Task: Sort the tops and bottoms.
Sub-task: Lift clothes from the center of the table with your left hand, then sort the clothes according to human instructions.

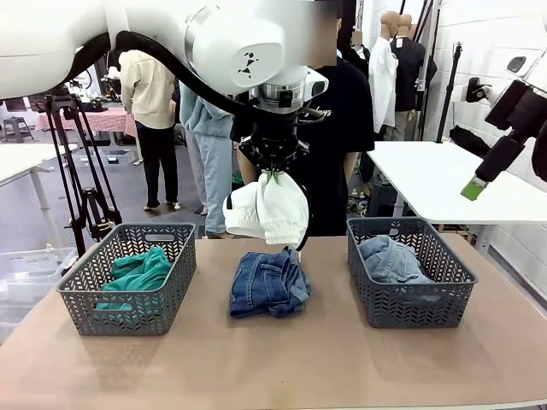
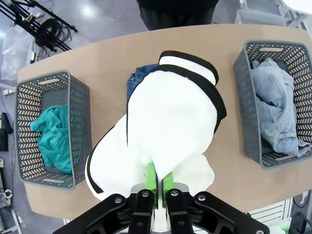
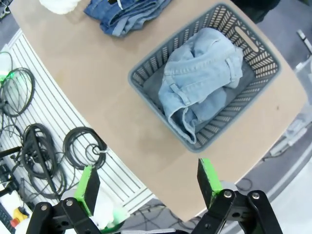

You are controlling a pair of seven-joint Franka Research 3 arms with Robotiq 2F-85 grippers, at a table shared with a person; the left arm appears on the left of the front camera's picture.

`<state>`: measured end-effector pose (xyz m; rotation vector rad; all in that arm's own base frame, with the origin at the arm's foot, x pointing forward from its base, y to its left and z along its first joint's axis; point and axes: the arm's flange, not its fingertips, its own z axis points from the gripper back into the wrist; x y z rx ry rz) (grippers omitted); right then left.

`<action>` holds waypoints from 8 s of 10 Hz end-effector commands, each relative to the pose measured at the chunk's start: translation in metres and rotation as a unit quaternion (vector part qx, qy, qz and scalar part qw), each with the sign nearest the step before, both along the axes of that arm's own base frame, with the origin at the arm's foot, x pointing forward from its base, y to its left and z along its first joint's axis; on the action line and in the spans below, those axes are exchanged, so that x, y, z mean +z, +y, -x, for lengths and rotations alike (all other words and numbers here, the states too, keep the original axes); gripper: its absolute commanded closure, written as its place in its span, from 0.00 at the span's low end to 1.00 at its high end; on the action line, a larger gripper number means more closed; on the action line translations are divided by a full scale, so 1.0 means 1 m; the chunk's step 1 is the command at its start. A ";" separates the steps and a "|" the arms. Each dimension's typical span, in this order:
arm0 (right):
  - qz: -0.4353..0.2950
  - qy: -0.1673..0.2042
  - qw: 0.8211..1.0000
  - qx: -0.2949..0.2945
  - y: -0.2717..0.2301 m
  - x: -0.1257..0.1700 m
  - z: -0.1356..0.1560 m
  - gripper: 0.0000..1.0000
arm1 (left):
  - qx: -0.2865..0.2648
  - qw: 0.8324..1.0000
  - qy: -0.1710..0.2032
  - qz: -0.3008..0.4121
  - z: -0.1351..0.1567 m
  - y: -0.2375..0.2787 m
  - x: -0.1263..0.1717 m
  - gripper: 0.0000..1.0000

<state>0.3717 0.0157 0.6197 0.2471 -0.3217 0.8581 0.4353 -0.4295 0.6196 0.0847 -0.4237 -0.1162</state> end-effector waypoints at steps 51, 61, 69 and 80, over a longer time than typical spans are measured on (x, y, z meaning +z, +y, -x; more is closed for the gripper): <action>0.017 -0.005 0.999 -0.028 -0.035 0.025 0.053 0.00 | -0.199 0.958 0.008 0.206 -0.102 -0.206 -0.051 1.00; 0.017 -0.005 0.999 -0.028 -0.035 0.025 0.053 0.00 | -0.204 0.954 0.038 0.215 -0.138 -0.223 -0.109 1.00; 0.017 -0.005 0.999 -0.028 -0.035 0.025 0.053 0.00 | -0.231 0.953 0.130 0.148 -0.142 -0.233 -0.184 1.00; 0.017 -0.005 0.999 -0.028 -0.035 0.025 0.053 0.00 | -0.262 0.945 0.050 0.187 -0.106 -0.236 -0.110 0.00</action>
